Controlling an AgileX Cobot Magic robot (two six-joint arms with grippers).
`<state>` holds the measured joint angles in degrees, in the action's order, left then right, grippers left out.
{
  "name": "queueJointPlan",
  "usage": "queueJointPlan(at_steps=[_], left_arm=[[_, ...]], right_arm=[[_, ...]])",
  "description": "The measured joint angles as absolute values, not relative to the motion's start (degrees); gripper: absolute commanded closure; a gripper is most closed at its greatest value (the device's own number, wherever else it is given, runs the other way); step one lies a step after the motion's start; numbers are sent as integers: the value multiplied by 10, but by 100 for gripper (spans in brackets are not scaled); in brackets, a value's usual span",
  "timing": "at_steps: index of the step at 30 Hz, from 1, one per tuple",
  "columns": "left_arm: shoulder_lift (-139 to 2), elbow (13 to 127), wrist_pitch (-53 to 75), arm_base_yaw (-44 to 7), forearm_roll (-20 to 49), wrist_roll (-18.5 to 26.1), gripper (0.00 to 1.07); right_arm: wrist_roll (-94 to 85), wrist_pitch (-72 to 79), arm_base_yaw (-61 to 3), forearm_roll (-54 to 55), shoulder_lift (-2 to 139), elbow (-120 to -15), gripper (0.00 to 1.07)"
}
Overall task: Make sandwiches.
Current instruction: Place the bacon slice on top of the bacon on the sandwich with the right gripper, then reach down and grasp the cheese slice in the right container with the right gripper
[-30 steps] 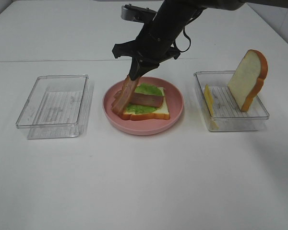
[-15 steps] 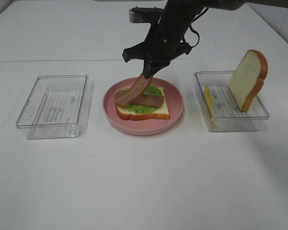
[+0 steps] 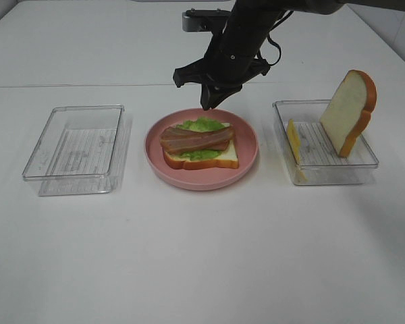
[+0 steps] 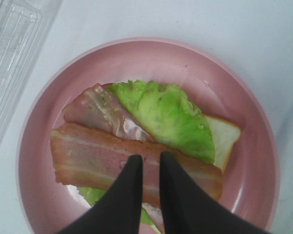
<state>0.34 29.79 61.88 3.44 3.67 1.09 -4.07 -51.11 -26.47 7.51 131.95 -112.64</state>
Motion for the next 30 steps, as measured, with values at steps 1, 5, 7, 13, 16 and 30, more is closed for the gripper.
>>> queueJointPlan(at_steps=[1,5,7,13,16,30], left_arm=[[3,298,619,34,37,11,8],[3,298,619,34,37,11,8],[3,298,619,34,37,11,8],[3,298,619,34,37,11,8],[3,298,619,34,37,11,8],[3,298,619,34,37,11,8]], right_arm=[[-41,-511,-265,75,1320,-1126,88],[-41,-511,-265,63,1320,-1126,68],[-41,-511,-265,60,1320,-1126,48],[-38,-528,-265,55,1320,-1126,8],[-34,-531,-265,55,1320,-1126,8],[30,-682,-265,55,1316,-1247,8]])
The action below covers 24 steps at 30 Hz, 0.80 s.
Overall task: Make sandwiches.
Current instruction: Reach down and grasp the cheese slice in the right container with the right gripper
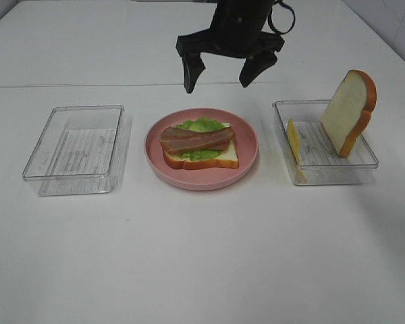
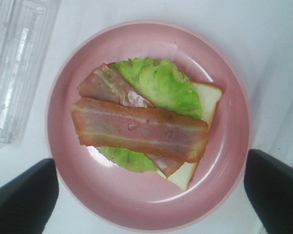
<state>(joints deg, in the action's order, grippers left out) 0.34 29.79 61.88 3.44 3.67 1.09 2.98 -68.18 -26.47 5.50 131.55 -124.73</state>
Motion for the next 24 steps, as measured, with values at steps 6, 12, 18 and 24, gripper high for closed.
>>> queueJointPlan(at_steps=[6,12,18,24], left_arm=[[3,298,619,34,37,11,8],[3,298,619,34,37,11,8],[3,298,619,34,37,11,8],[3,298,619,34,37,11,8]], right_arm=[[35,-693,-265,54,1313,-1310,9],[41,-693,-265,42,1291,-1326,9],[65,-694,-258,12,1240,-1279,9],[99,-695,-215,13,1159,-1160,9]])
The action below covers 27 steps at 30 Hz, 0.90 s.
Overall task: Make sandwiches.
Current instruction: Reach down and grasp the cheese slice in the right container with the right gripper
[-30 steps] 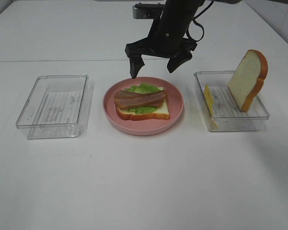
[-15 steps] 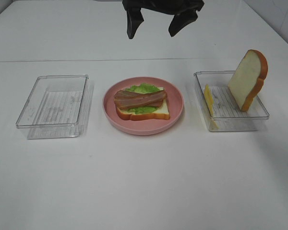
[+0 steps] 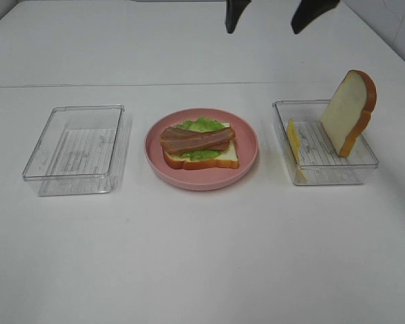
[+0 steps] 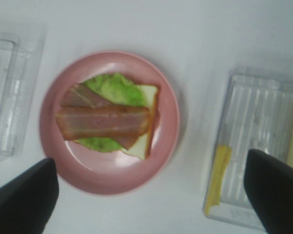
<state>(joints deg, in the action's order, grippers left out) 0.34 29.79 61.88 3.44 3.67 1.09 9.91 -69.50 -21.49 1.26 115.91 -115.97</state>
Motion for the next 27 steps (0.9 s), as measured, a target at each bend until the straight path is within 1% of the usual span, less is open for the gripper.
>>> queueJointPlan(at_steps=[1,3,4,5,8,11,19,27], left_arm=[[3,298,619,34,37,11,8],[3,298,619,34,37,11,8],[3,298,619,34,37,11,8],[3,298,619,34,37,11,8],[3,298,619,34,37,11,8],[3,298,619,34,37,11,8],[3,298,619,34,37,11,8],[3,298,619,34,37,11,8]], right_arm=[[99,-695,-215,13,1159,-1160,9],[111,-695,-194,13,1133,-1098,9],[111,-695,-194,13,1133,-1098,9],[115,-697,-182,13,1122,-1062,9],[119,-701,-171,11,1120,-1027,9],[124,-701,-167,11,1133,-1013,9],[124,-701,-167,11,1199,-1013,9],[124,-700,-167,11,1235,-1010,11]])
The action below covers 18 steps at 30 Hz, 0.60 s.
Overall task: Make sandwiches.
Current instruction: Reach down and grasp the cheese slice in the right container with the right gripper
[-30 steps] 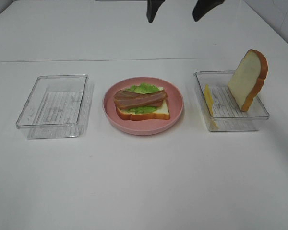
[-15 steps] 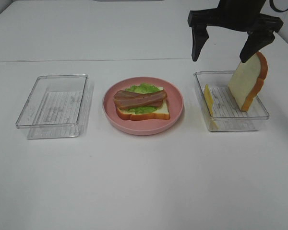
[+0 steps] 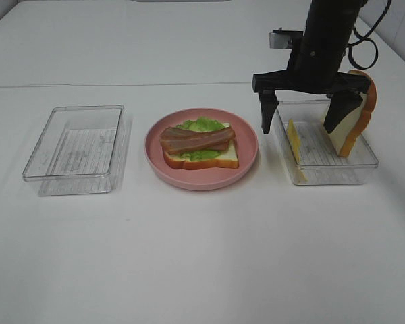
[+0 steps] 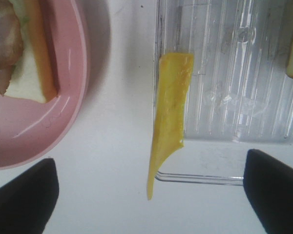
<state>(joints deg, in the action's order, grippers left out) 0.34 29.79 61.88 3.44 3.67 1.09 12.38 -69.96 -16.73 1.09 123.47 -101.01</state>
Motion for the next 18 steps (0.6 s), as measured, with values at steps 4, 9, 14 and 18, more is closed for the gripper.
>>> queueJointPlan(at_steps=[4,9,14,18], left_arm=[[3,298,619,34,37,11,8],[3,298,619,34,37,11,8],[3,298,619,34,37,11,8],[3,298,619,34,37,11,8]], right_arm=[[124,-700,-167,11,1244,-1010,12],[124,-685,-167,10,1262,-1010,17],[124,-672,-167,10,1267,-1010,27],[124,-670,-167,12,1270,-1010,34]])
